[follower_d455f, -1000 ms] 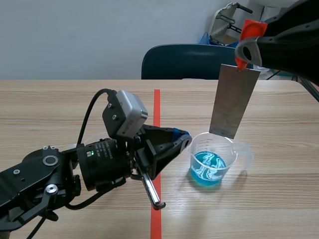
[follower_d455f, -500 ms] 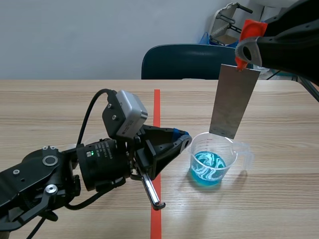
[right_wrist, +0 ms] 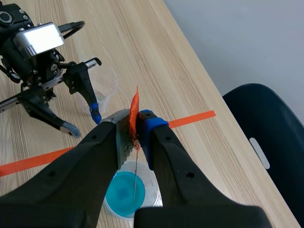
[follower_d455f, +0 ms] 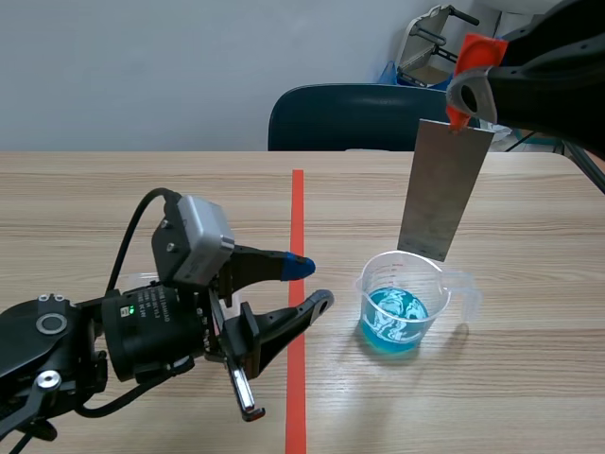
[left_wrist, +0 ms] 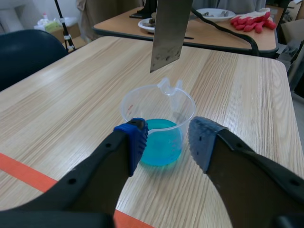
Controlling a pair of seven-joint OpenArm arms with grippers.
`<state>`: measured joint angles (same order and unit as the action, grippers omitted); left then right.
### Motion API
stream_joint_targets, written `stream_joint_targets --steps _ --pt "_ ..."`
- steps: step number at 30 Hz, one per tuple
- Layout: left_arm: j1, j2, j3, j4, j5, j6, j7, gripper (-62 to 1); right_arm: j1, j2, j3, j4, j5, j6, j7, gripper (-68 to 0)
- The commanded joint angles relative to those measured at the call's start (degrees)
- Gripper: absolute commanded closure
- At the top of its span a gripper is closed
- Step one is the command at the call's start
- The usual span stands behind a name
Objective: Do the redox reaction experiment
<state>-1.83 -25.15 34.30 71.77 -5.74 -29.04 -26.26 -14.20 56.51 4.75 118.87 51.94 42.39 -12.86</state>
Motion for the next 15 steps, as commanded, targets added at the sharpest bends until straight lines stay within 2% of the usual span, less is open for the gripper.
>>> stream_joint_targets --steps 1,3,6,15 --pt "1.07 -0.81 -0.85 1.44 -0.74 -0.87 -2.34 -33.8 0.74 -0.02 -0.31 0.44 0.83 0.15 0.81 -1.0" --pt "1.84 -1.77 -1.16 1.46 -0.70 -2.19 -4.57 -42.9 0.74 -0.02 -0.31 0.44 0.83 0.15 0.83 -1.0" --pt "2.86 -3.45 -1.53 1.49 -0.74 -3.13 -6.60 -62.3 0.74 -0.02 -0.31 0.44 0.83 0.15 0.83 -1.0" --pt "7.21 -9.35 -3.82 2.58 -0.50 -3.80 -10.97 -62.3 0.74 -0.02 -0.31 0.44 0.83 0.15 0.81 -1.0"
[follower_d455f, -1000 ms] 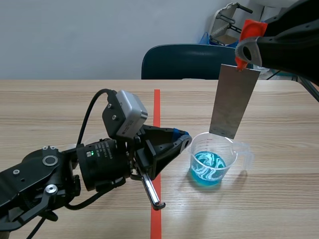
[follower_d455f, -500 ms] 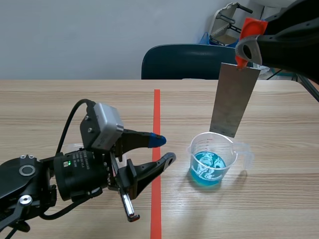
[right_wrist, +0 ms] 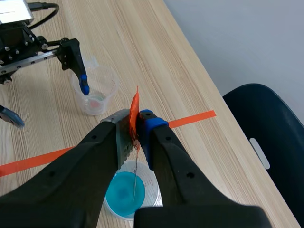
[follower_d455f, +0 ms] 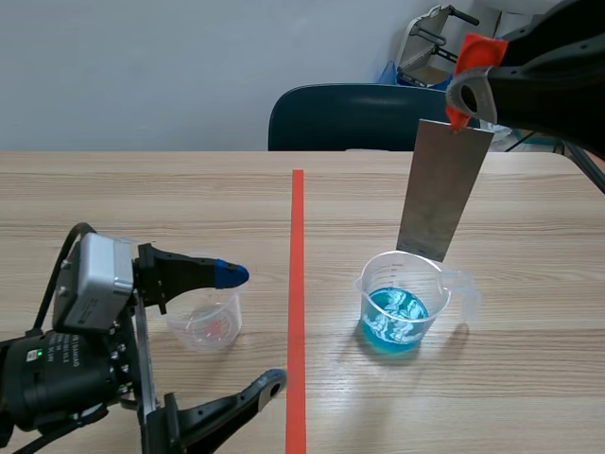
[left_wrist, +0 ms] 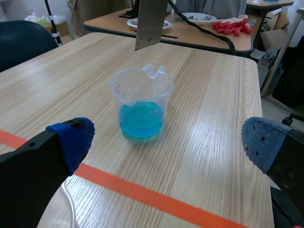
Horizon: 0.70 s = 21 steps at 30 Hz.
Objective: Do the redox reaction experiment
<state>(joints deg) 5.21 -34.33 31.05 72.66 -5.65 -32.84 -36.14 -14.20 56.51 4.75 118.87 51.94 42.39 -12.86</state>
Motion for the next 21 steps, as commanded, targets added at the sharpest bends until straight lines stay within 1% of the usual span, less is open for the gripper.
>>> stream_joint_targets --steps 1,6,14,17,21 --pt "0.70 -0.70 -0.98 1.81 -0.57 0.11 -1.73 -62.3 0.74 -0.02 -0.31 0.44 0.83 0.15 0.81 -1.0" --pt "2.75 -3.50 -2.78 2.89 -0.61 0.11 -3.54 -62.3 0.74 -0.02 -0.31 0.44 0.83 0.15 0.81 -1.0" --pt "8.00 -7.80 -7.13 8.92 -0.83 0.07 -5.25 -62.3 0.87 -0.02 -0.31 0.44 0.83 0.20 0.79 -1.0" --pt "10.62 -8.74 -9.62 11.41 -1.27 0.09 -5.25 -62.3 0.90 -0.02 -0.24 0.44 0.83 0.33 0.83 -1.0" --pt "14.01 -8.72 -12.46 13.81 -1.22 0.09 -5.25 -62.3 0.90 -0.02 -0.24 0.44 0.83 0.33 0.81 -1.0"
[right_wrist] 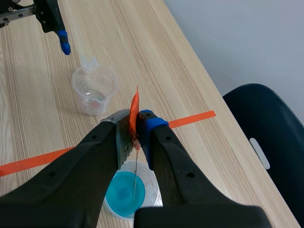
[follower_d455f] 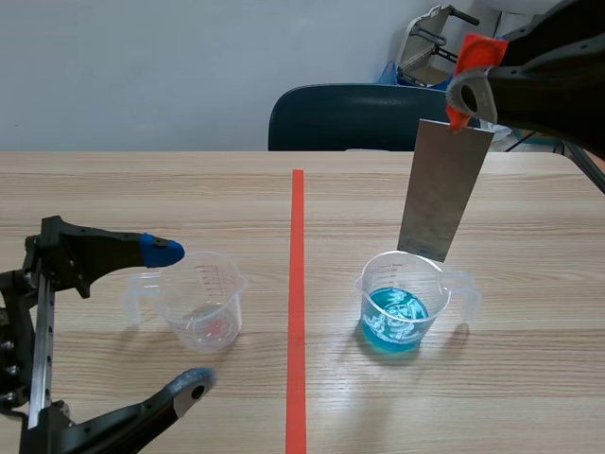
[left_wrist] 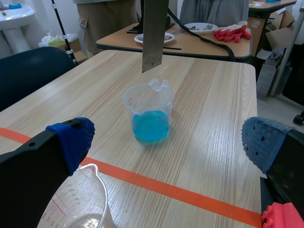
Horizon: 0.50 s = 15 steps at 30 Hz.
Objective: Do the redox reaction experiment
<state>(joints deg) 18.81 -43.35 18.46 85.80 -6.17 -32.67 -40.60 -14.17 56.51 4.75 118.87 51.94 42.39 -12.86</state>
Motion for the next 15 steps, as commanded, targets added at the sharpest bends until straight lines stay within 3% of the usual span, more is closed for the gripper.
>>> stream_joint_targets --steps 1,15 --pt "1.01 0.31 -0.26 1.05 -0.70 -0.11 -0.79 -62.3 0.87 -0.02 -0.24 0.44 0.83 0.33 0.81 -1.0" --pt "2.29 0.48 -1.40 1.55 -0.13 -0.07 -0.63 -62.3 0.87 -0.02 -0.24 0.44 0.83 0.33 0.81 -1.0"
